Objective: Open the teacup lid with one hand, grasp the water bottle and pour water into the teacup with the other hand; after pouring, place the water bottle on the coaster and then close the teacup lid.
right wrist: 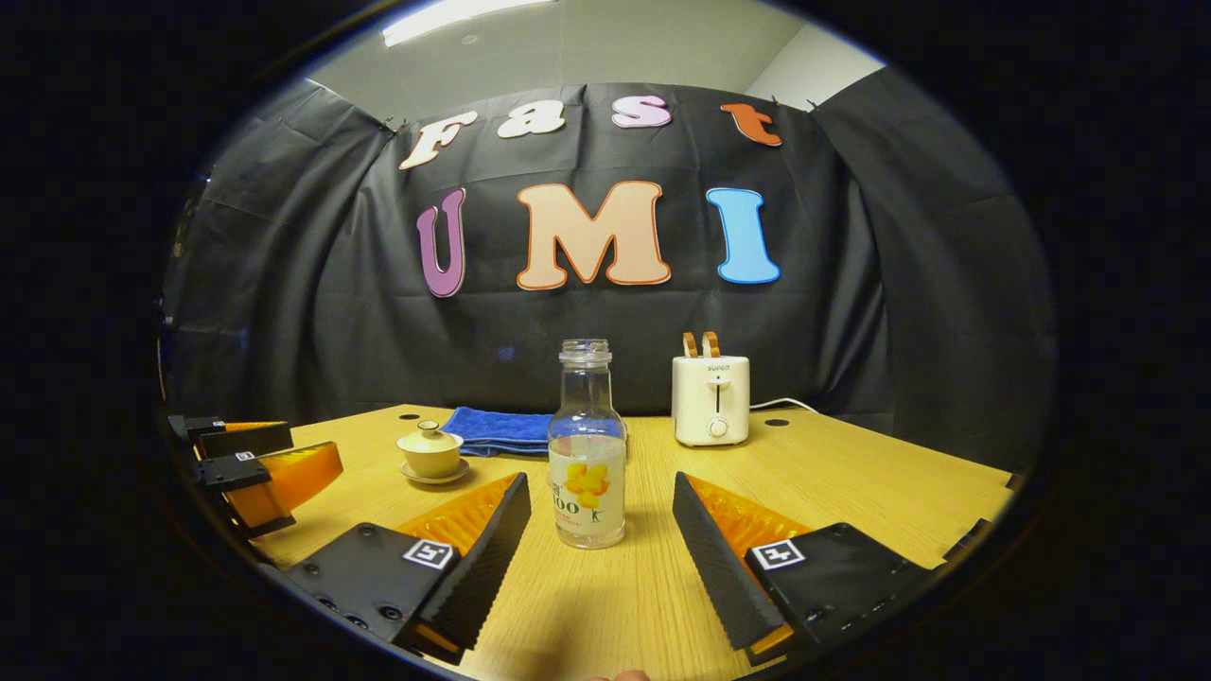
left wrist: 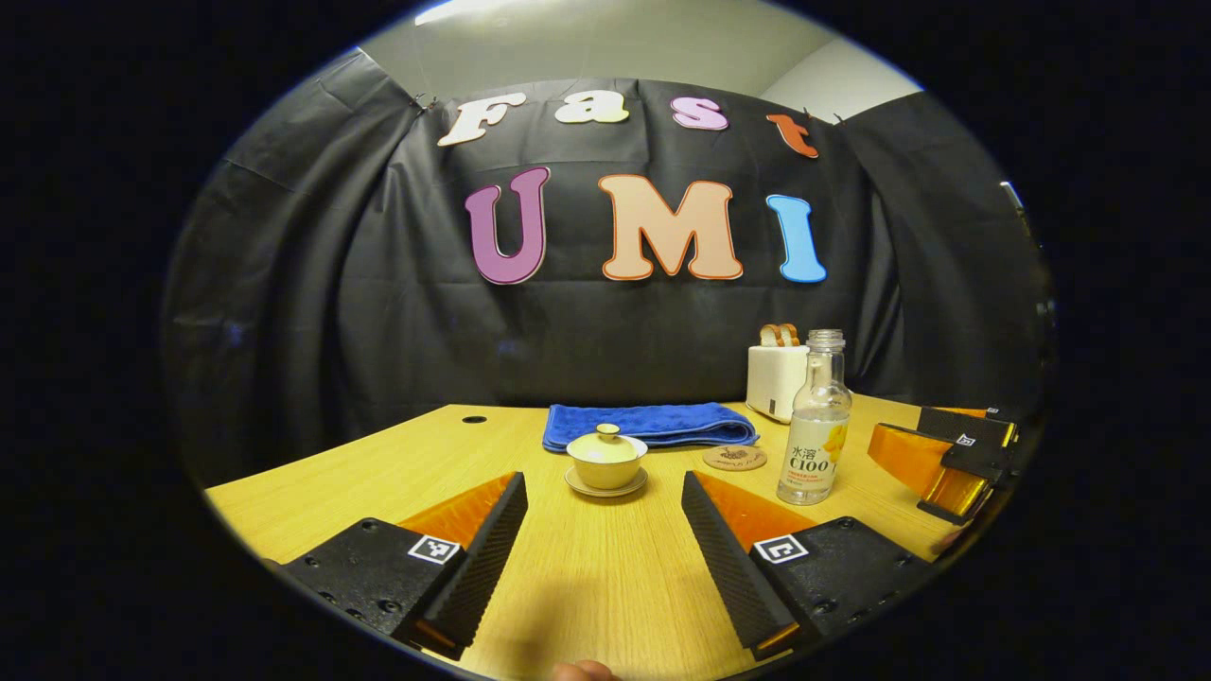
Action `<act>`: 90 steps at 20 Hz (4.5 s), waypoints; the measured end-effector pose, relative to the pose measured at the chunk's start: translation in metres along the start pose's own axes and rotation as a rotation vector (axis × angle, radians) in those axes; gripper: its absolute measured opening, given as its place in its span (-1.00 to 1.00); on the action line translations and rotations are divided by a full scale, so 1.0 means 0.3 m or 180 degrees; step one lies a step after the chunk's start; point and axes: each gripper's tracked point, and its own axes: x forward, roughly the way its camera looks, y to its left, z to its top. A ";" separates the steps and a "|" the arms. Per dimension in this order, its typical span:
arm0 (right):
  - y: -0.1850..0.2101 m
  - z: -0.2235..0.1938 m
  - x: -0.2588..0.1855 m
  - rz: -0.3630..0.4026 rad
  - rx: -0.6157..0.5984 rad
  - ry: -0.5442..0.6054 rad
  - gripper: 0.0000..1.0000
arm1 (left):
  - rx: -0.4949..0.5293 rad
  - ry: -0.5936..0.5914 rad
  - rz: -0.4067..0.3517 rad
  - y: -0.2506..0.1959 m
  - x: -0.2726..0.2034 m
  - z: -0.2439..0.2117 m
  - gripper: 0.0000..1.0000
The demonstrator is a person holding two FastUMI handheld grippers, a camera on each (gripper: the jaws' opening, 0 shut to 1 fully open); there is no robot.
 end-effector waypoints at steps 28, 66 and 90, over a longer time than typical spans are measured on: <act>-0.216 -0.009 0.042 -0.0335 -0.0001 0.0002 0.94 | 0.0298 0.0485 -0.0097 0.016 0.641 -0.092 0.84; 0.020 -0.068 0.230 0.0137 -0.0007 0.0297 0.94 | 0.0245 -0.0082 -0.0199 0.226 0.142 0.003 -0.53; 0.223 -0.077 0.579 0.0076 -0.1058 0.0274 0.56 | -0.0013 -0.0031 -0.0116 0.275 0.123 -0.007 -0.53</act>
